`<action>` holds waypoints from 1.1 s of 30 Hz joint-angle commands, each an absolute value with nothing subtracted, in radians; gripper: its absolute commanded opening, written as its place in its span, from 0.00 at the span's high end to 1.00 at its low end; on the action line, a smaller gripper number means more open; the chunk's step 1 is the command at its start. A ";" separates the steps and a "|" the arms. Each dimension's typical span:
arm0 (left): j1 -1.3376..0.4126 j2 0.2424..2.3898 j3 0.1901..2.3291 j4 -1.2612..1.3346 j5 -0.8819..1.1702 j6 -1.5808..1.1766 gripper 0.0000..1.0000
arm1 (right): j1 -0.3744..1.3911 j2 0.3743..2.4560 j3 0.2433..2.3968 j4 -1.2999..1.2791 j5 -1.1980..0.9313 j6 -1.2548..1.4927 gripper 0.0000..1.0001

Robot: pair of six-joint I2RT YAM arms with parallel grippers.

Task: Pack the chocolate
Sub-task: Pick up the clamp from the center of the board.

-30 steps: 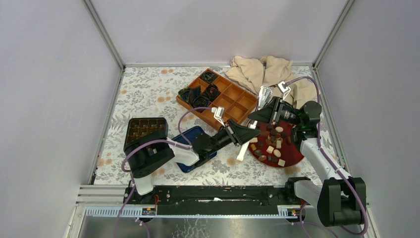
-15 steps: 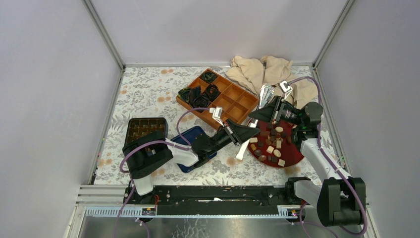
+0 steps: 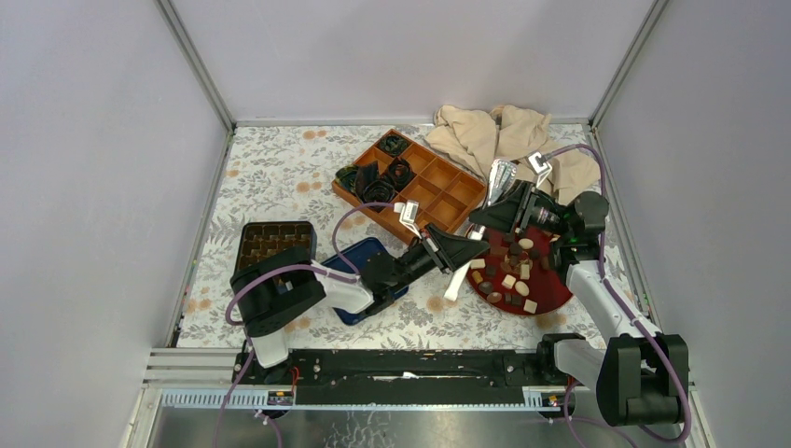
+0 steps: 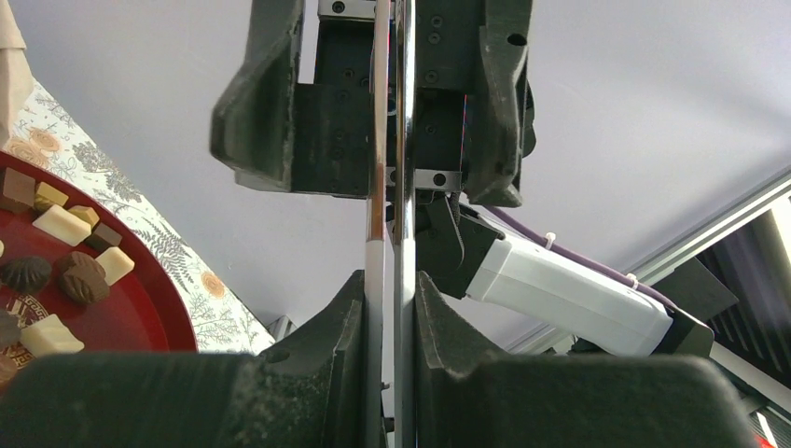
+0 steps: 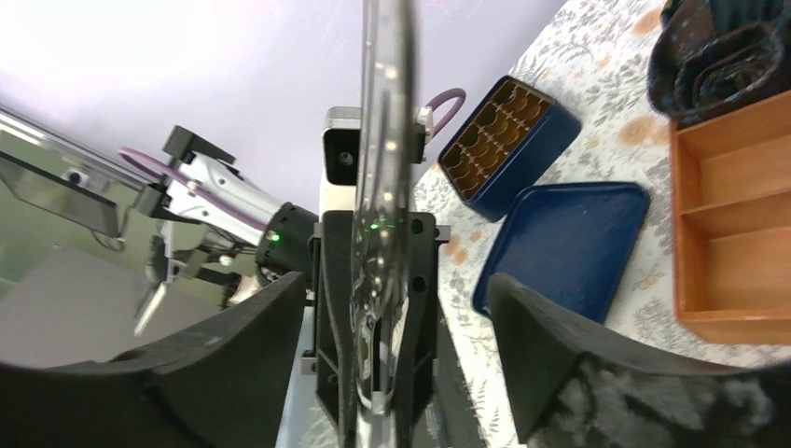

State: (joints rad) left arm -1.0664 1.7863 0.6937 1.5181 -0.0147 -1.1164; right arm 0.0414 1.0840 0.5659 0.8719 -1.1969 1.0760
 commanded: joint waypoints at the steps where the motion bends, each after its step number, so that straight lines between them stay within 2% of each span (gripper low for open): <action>1: -1.072 1.735 0.681 1.618 -0.030 -1.101 0.80 | 0.034 1.061 0.606 0.854 -1.225 0.987 0.10; 3: -1.071 1.726 0.670 1.618 -0.036 -1.101 0.74 | 0.031 1.057 0.619 0.816 -1.238 0.953 0.01; 4: -1.071 1.722 0.664 1.617 -0.038 -1.103 0.72 | 0.028 1.056 0.625 0.804 -1.245 0.944 0.01; 9: -1.071 1.708 0.644 1.617 -0.042 -1.103 0.64 | 0.007 1.046 0.646 0.745 -1.272 0.893 0.00; 15: -1.064 1.693 0.628 1.617 -0.042 -1.109 0.62 | 0.006 1.042 0.654 0.744 -1.300 0.887 0.00; 17: -1.059 1.688 0.620 1.616 -0.042 -1.115 0.68 | -0.024 1.039 0.659 0.747 -1.321 0.876 0.00; 20: -1.050 1.675 0.602 1.617 -0.049 -1.124 0.89 | -0.034 1.032 0.672 0.705 -1.358 0.809 0.00; 22: -1.043 1.664 0.585 1.617 -0.053 -1.124 0.98 | -0.045 1.027 0.708 0.540 -1.371 0.687 0.00; 25: -1.029 1.649 0.566 1.616 -0.045 -1.124 1.00 | -0.057 1.023 0.819 0.090 -1.323 0.334 0.00; 27: -1.015 1.642 0.555 1.615 -0.025 -1.127 0.94 | -0.059 1.023 0.884 -0.152 -1.257 0.111 0.00; 29: -1.003 1.630 0.535 1.614 -0.017 -1.136 0.78 | -0.072 1.016 0.890 -0.184 -1.218 0.069 0.00; 33: -0.980 1.584 0.480 1.585 -0.005 -1.144 0.64 | -0.135 1.009 0.910 -0.250 -1.142 0.011 0.00</action>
